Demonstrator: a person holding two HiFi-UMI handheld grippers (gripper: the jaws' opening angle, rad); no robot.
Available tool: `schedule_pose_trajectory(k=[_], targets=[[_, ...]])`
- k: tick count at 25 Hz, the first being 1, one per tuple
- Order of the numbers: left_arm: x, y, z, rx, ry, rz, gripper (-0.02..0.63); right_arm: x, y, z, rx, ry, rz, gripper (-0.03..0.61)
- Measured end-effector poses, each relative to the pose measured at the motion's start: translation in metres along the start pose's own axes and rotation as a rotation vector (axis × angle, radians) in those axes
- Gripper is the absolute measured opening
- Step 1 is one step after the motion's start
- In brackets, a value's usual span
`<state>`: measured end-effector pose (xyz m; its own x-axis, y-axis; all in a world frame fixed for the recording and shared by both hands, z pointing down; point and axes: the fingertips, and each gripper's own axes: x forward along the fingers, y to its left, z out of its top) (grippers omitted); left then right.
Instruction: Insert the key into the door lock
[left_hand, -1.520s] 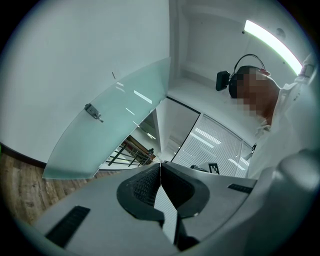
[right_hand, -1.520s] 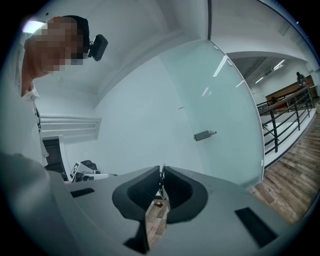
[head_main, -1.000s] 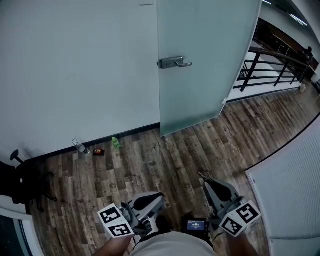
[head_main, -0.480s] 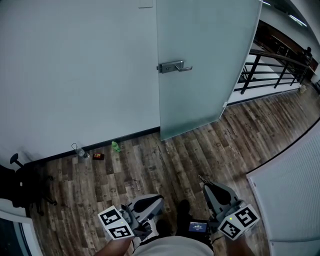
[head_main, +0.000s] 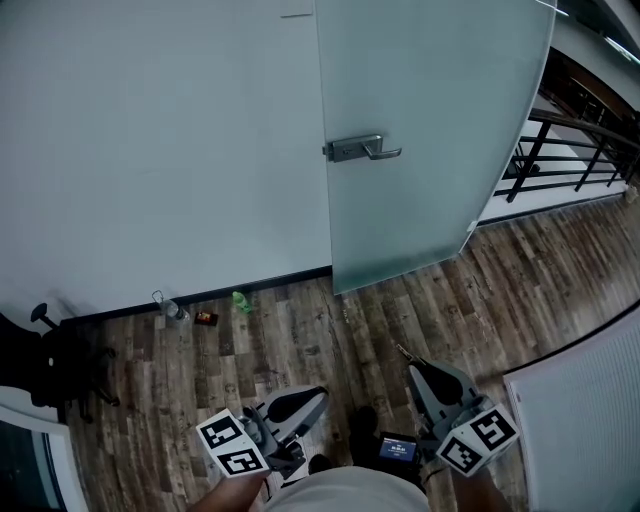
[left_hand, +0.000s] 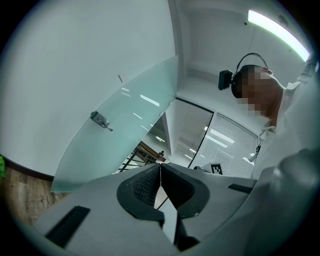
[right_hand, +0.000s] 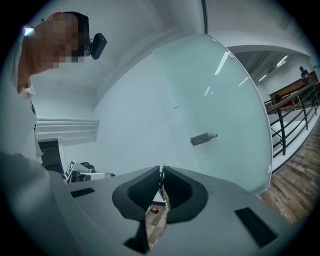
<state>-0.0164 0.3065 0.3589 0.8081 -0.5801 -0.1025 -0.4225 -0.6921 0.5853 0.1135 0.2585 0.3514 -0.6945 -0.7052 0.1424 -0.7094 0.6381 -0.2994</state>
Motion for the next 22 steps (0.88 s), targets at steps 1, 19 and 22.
schedule_pose_trajectory(k=[1, 19, 22], targets=[[0.010, 0.005, 0.004, 0.001, -0.004, 0.007, 0.017, 0.006, -0.010, 0.006, -0.003, 0.001, 0.008, 0.035], [0.135, 0.055, 0.035, -0.005, -0.012, 0.063, 0.017, 0.055, -0.129, 0.058, 0.012, 0.023, 0.076, 0.034], [0.139, 0.064, 0.039, -0.007, -0.013, 0.072, 0.017, 0.062, -0.134, 0.060, 0.010, 0.027, 0.081, 0.034]])
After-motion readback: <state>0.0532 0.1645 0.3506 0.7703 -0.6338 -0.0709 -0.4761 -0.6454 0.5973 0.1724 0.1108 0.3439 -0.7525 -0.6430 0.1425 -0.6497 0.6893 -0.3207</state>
